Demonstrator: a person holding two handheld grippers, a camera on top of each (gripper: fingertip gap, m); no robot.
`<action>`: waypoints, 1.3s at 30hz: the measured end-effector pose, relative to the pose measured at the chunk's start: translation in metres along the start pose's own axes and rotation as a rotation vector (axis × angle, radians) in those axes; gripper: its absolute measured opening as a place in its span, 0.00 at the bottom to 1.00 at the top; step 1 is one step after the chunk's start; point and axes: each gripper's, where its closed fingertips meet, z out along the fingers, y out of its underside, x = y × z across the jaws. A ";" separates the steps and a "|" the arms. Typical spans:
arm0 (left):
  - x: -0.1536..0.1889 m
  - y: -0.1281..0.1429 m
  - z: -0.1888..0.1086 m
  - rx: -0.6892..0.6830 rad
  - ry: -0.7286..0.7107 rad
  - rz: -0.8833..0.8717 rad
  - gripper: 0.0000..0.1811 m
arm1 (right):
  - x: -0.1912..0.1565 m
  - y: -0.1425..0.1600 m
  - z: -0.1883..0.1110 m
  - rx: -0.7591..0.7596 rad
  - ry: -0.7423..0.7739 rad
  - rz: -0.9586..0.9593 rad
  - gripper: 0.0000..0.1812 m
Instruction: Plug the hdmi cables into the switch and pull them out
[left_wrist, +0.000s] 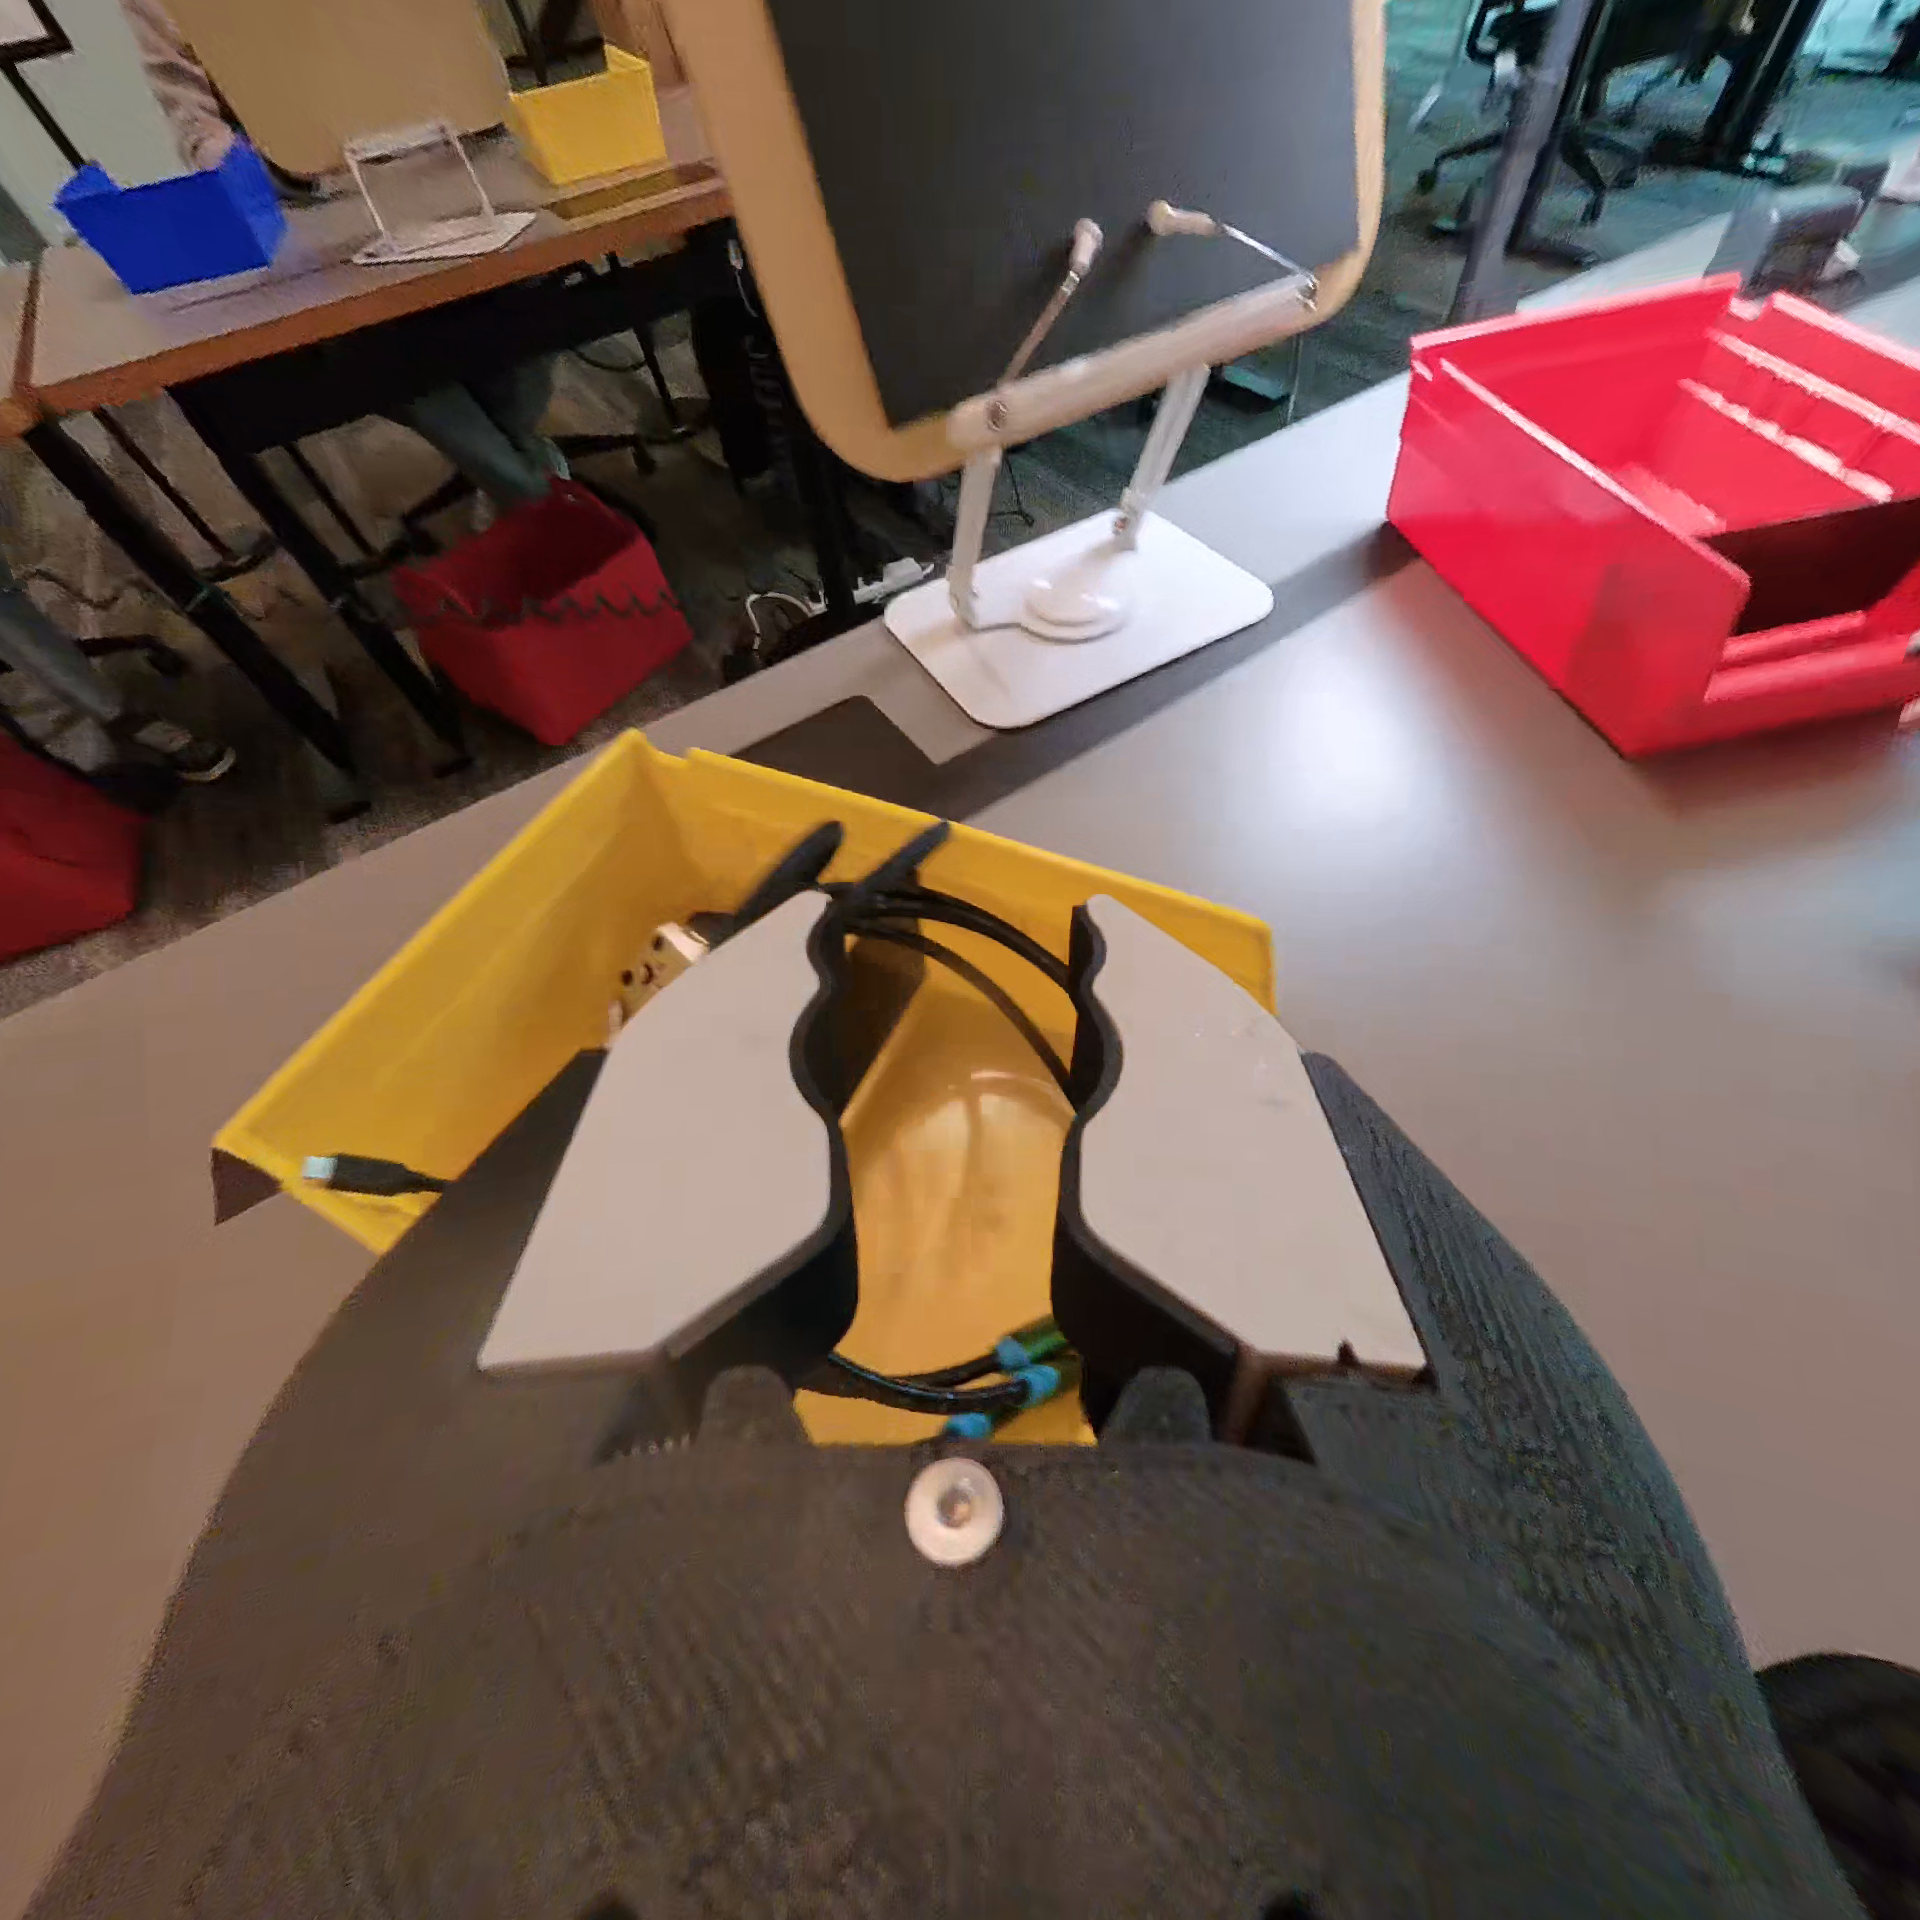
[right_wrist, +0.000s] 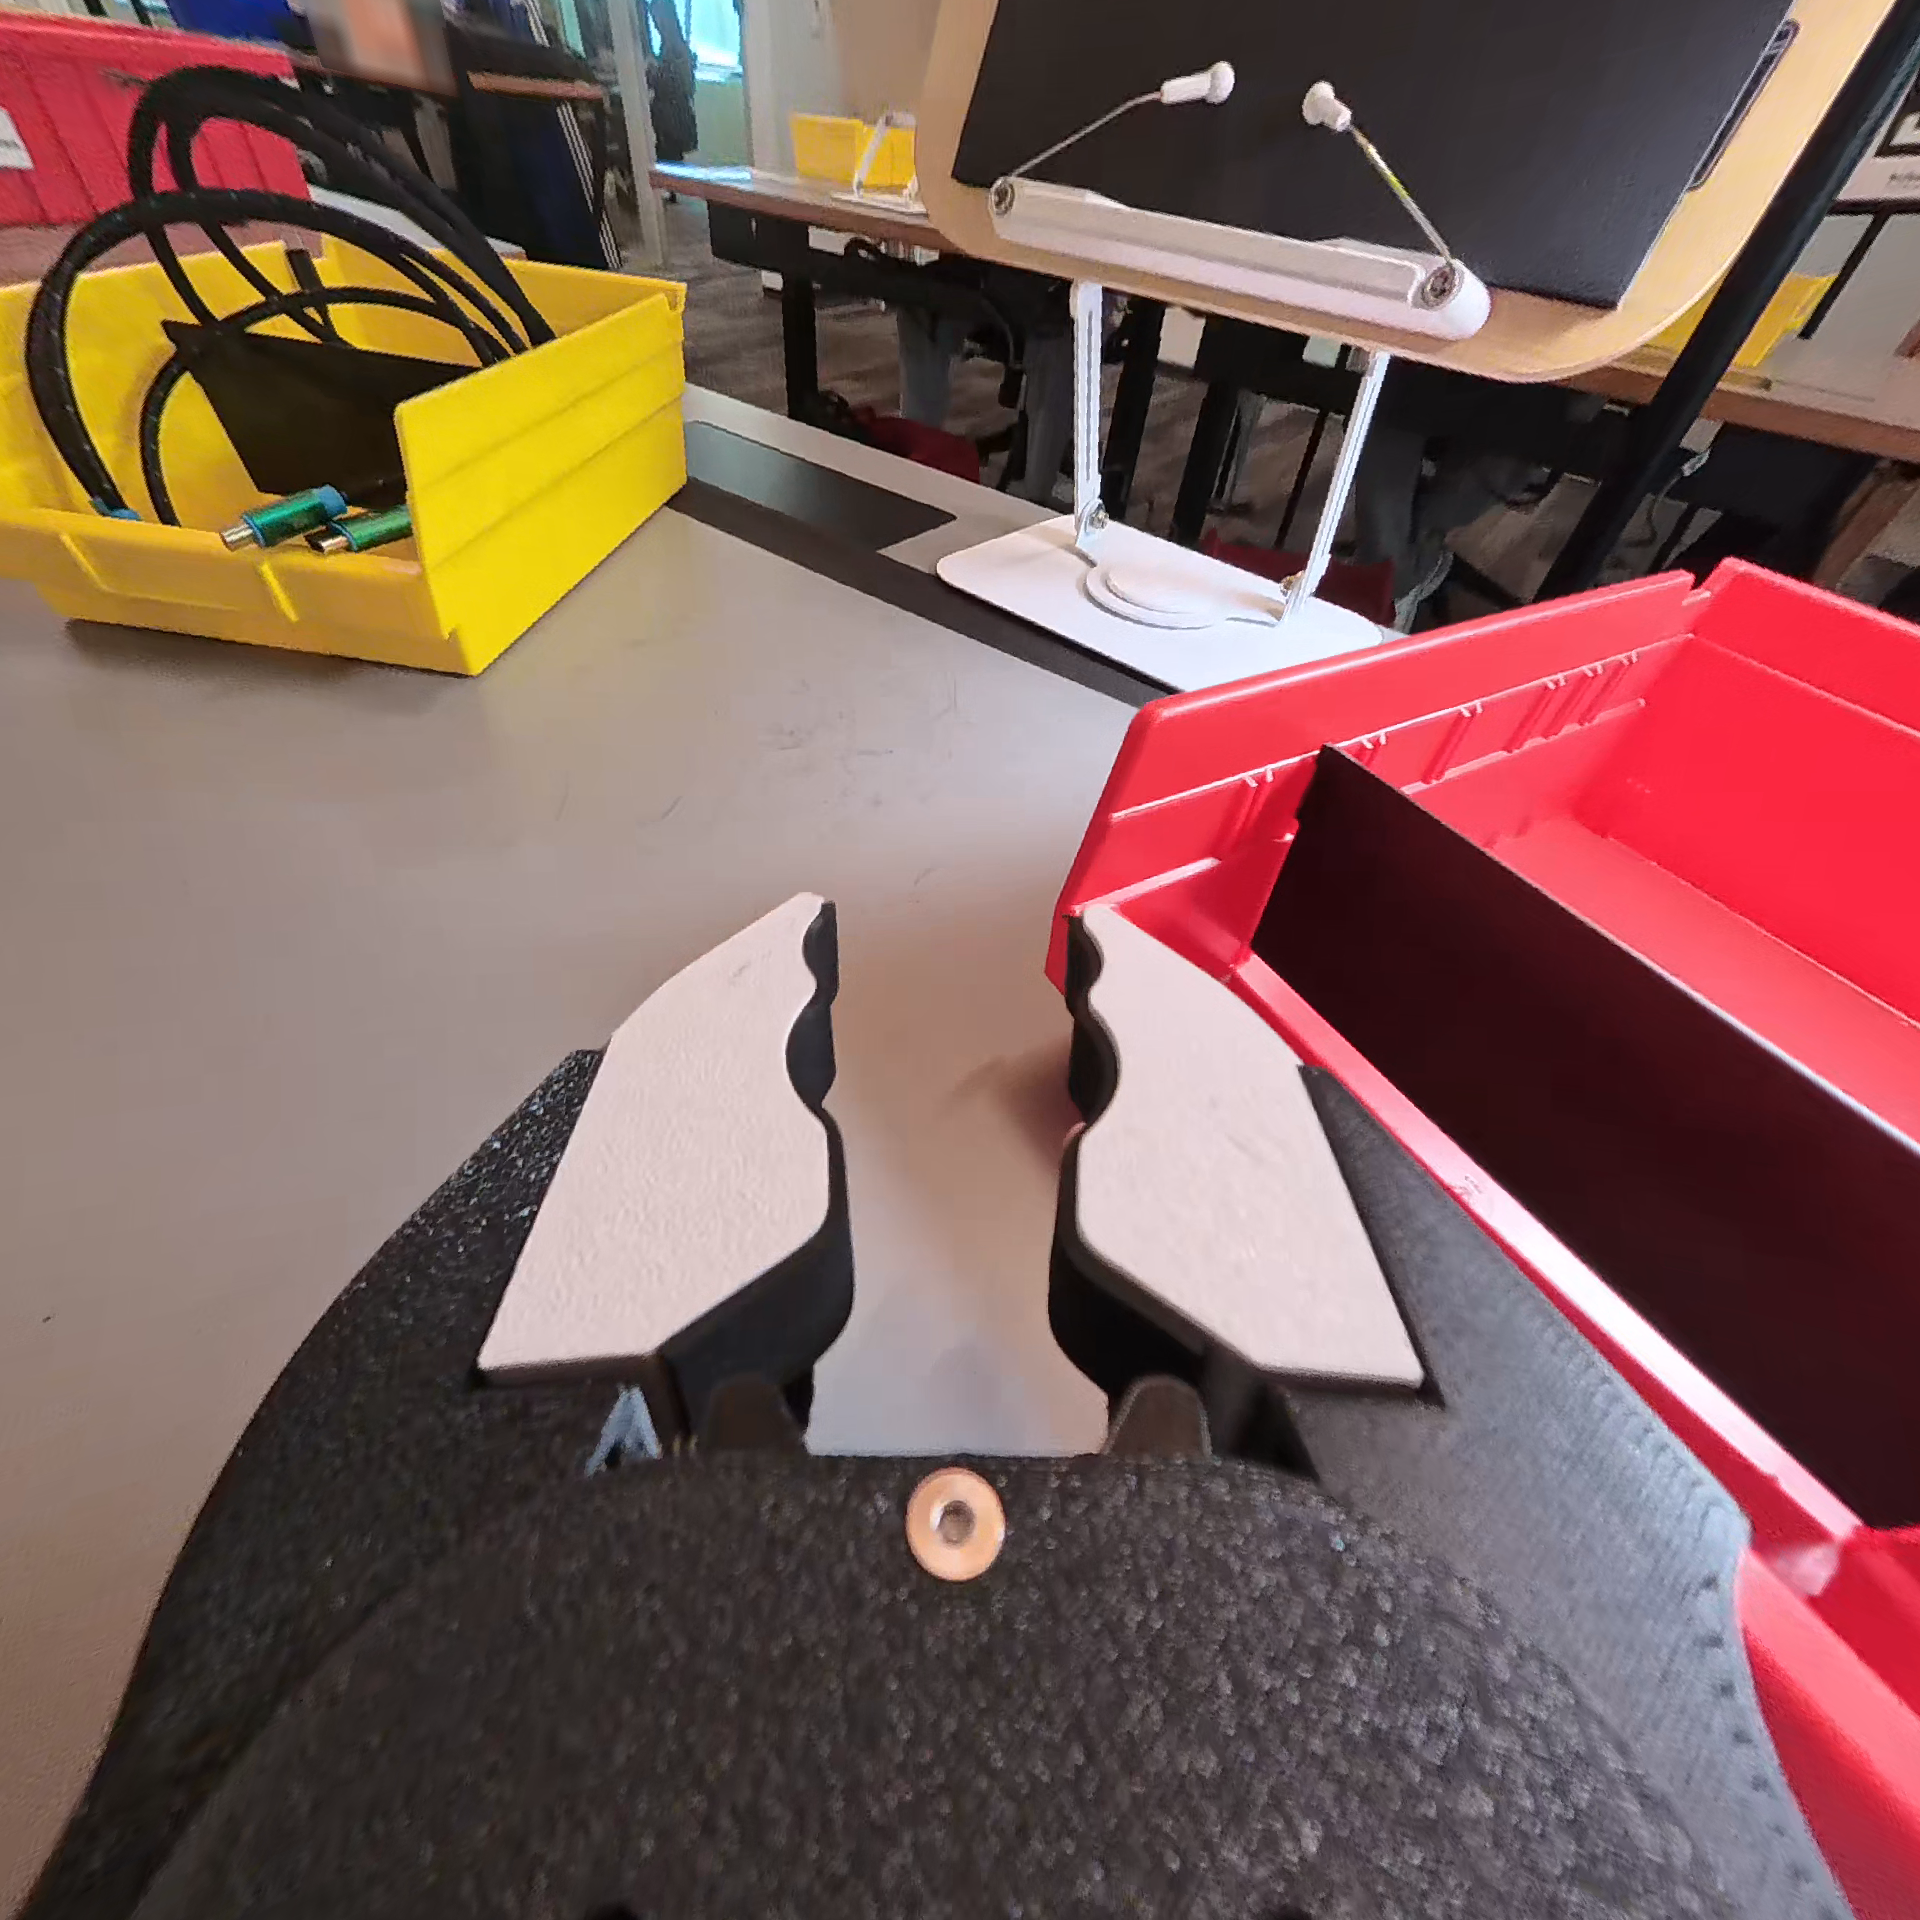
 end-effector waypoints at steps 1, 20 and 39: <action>-0.012 -0.007 0.000 -0.001 0.004 -0.026 0.23 | 0.000 0.001 0.000 0.006 -0.003 0.001 0.23; -0.040 0.049 0.068 -0.793 0.292 0.275 0.16 | -0.004 0.016 0.001 -0.012 -0.034 -0.025 0.19; -0.146 -0.099 0.055 -0.538 -0.305 0.480 0.04 | -0.003 0.016 -0.002 -0.008 -0.030 -0.050 0.15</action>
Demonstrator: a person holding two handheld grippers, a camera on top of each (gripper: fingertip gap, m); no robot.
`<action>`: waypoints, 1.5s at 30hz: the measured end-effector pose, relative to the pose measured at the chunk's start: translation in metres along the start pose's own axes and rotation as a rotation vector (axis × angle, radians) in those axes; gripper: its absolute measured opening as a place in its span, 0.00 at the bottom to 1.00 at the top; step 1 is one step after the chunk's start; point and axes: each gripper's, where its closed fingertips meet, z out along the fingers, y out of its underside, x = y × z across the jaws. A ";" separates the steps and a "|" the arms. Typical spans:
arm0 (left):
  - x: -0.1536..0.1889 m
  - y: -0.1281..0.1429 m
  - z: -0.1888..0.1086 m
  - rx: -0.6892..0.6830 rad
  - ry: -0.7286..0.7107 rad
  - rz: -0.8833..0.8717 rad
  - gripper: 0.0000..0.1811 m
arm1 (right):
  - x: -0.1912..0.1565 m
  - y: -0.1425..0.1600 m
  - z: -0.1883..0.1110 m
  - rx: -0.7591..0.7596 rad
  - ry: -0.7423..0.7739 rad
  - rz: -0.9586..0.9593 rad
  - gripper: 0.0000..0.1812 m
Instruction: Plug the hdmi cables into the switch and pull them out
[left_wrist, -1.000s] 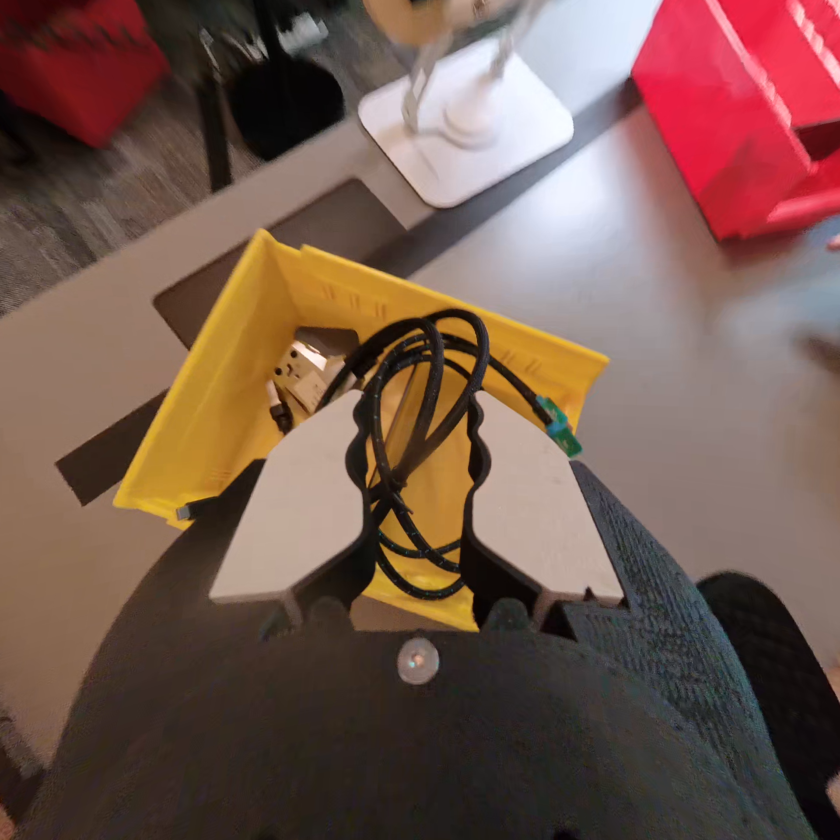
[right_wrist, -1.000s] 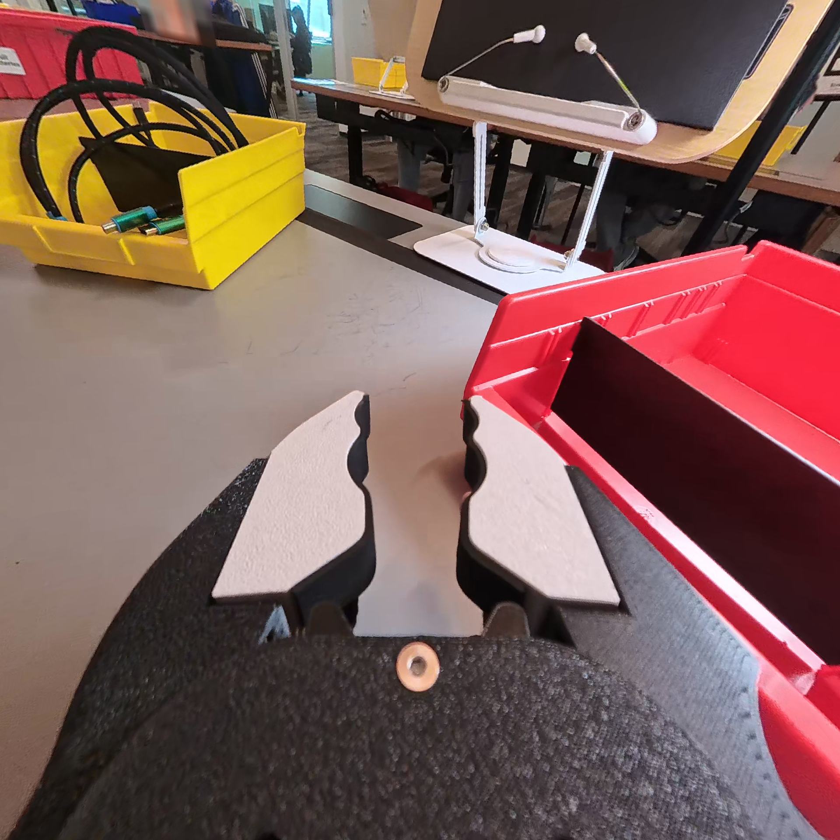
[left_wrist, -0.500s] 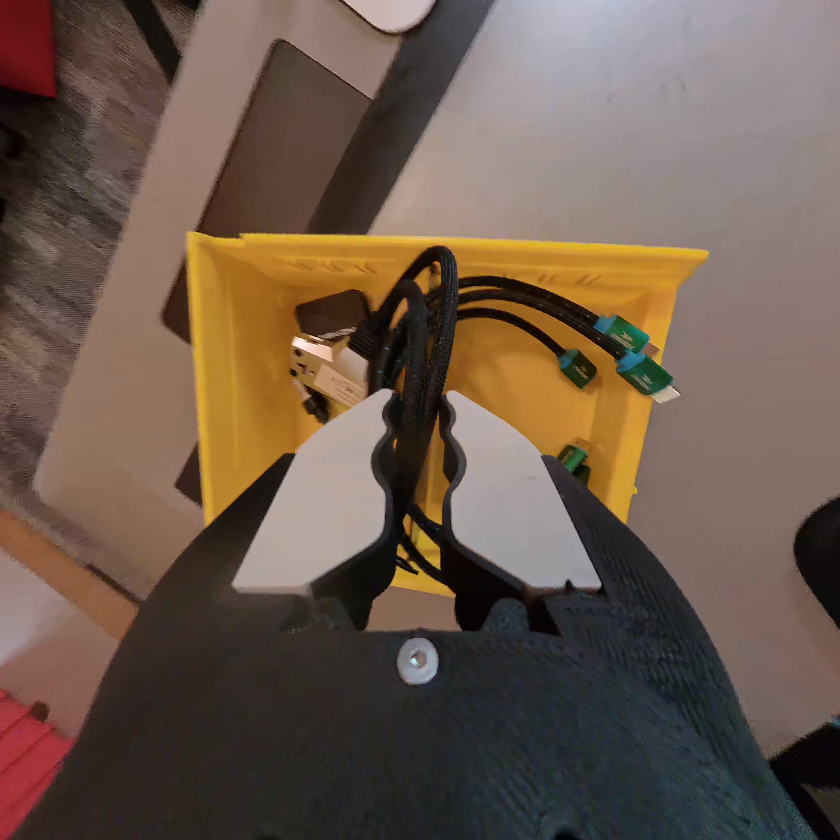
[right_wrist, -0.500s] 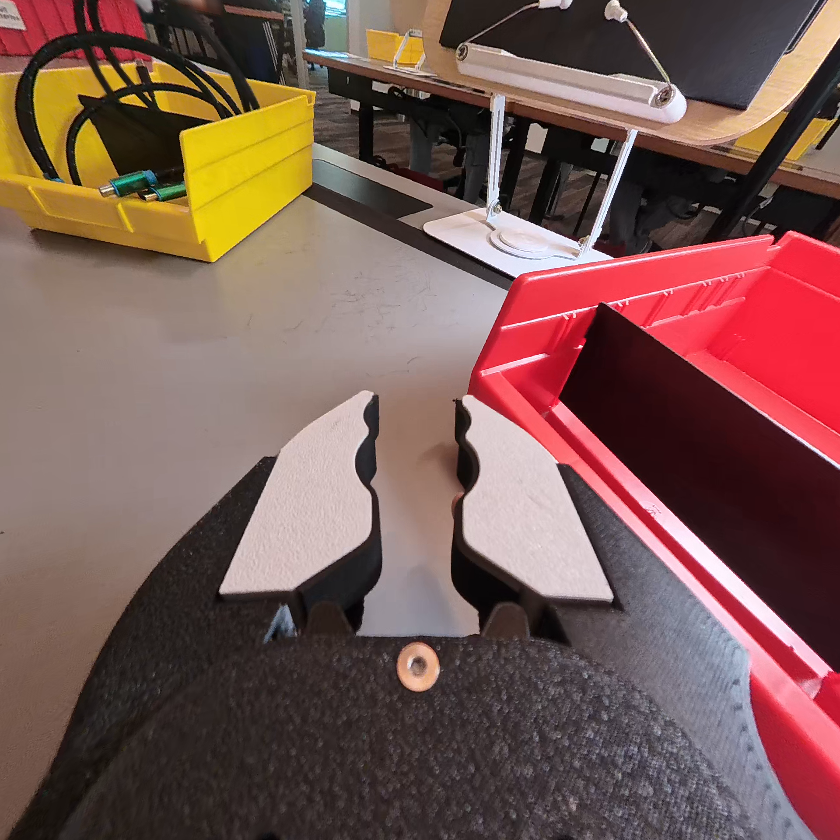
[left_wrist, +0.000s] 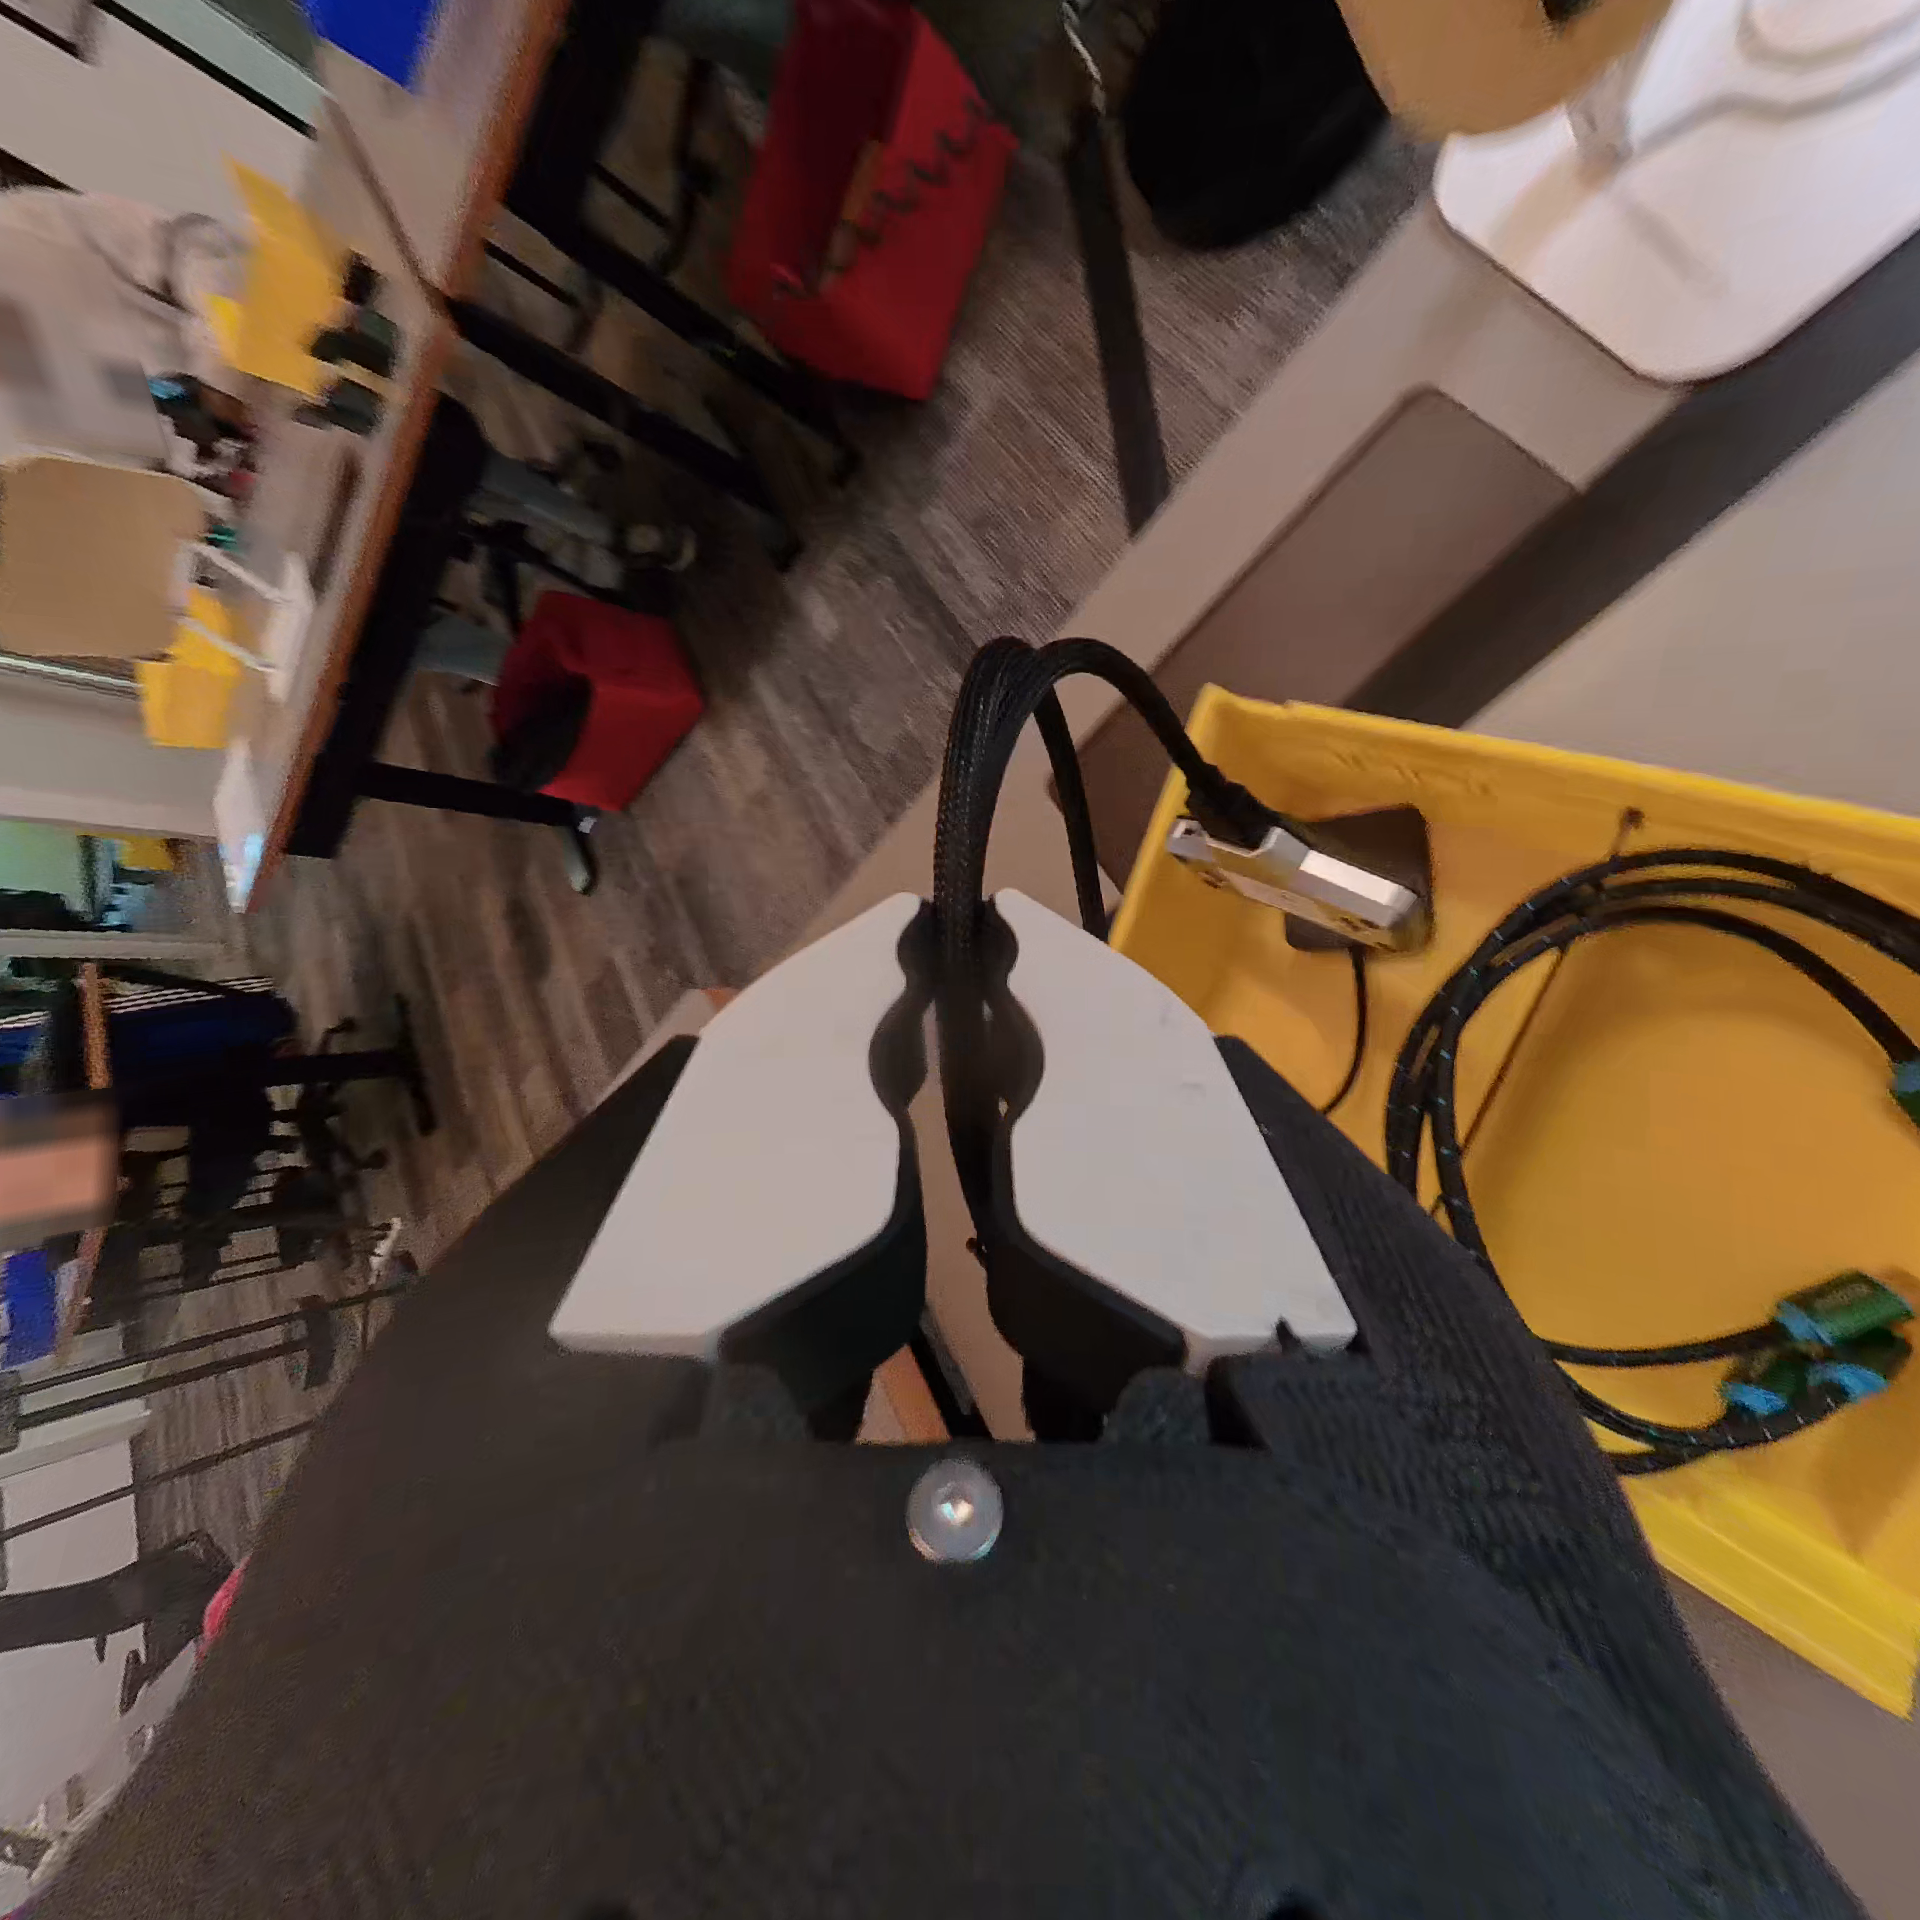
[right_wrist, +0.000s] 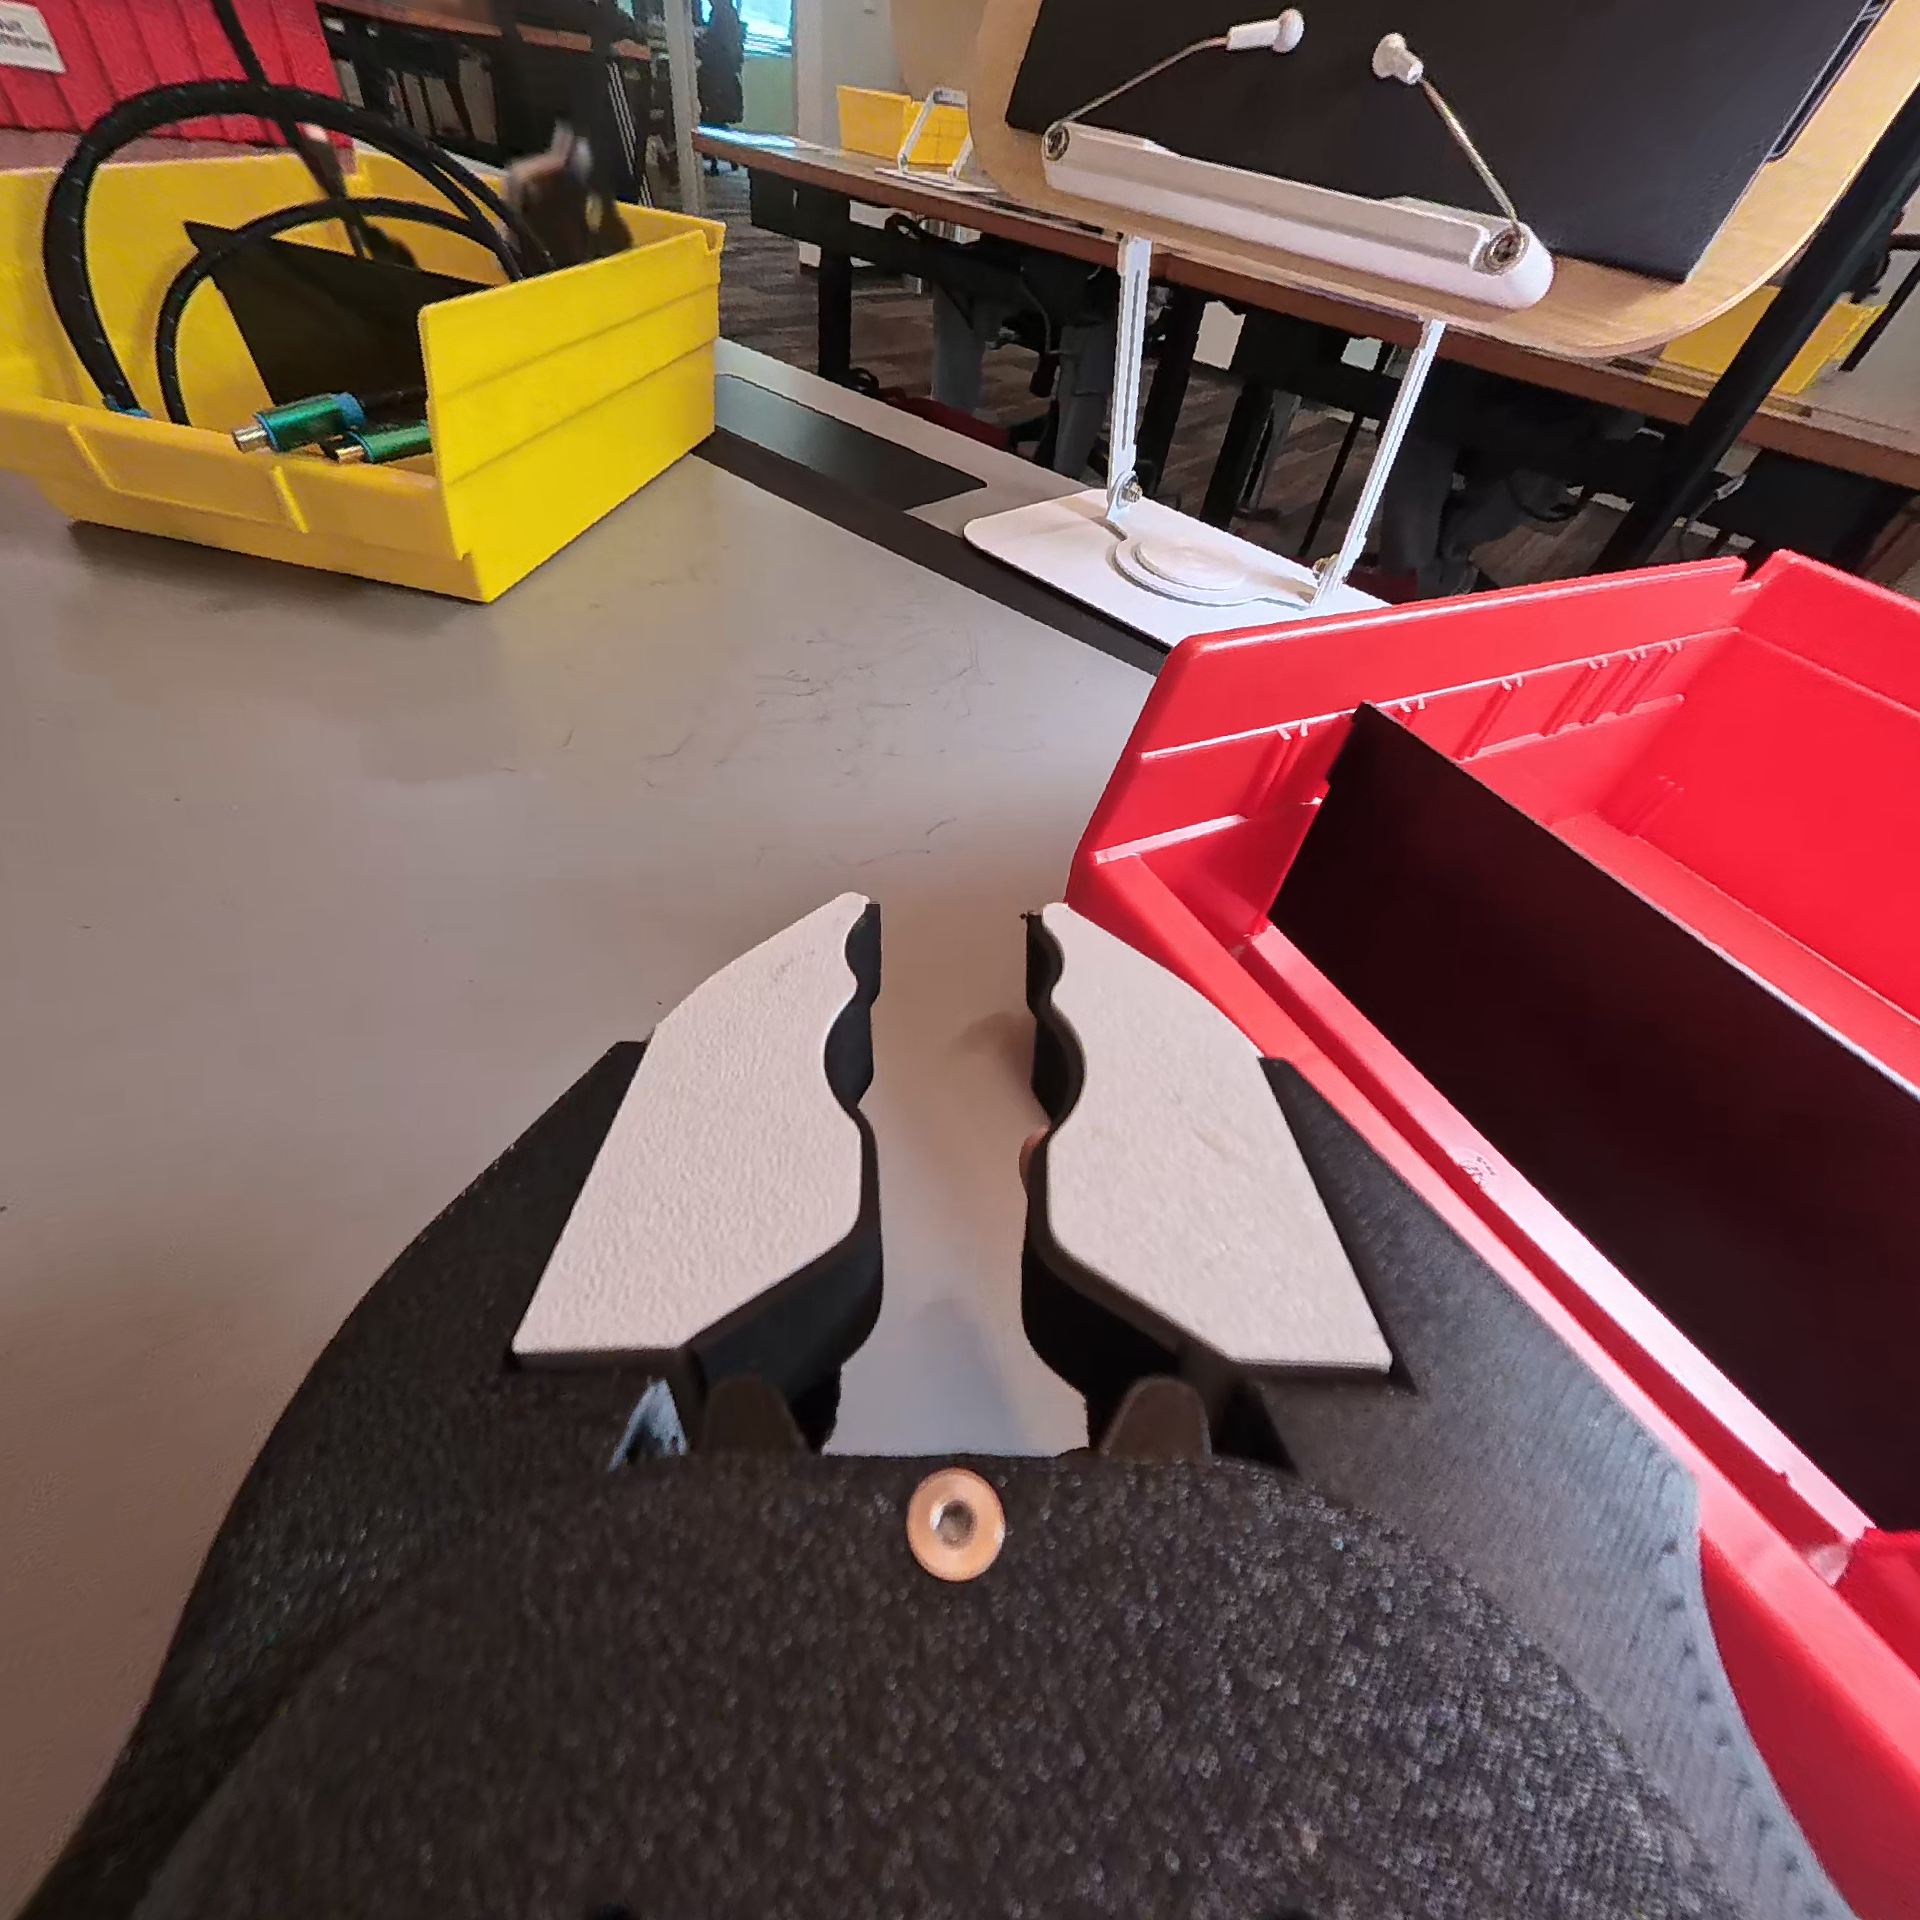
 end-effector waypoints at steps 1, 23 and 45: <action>-0.011 -0.008 -0.012 0.030 -0.033 -0.009 0.04 | 0.000 0.000 0.000 0.002 -0.001 0.002 0.15; 0.182 -0.158 -0.197 0.570 0.350 0.083 0.05 | -0.024 -0.044 -0.009 0.087 -0.115 0.113 0.21; 0.356 -0.173 -0.207 1.021 0.862 -0.205 0.05 | -0.056 -0.018 0.031 -0.397 -0.239 0.127 0.31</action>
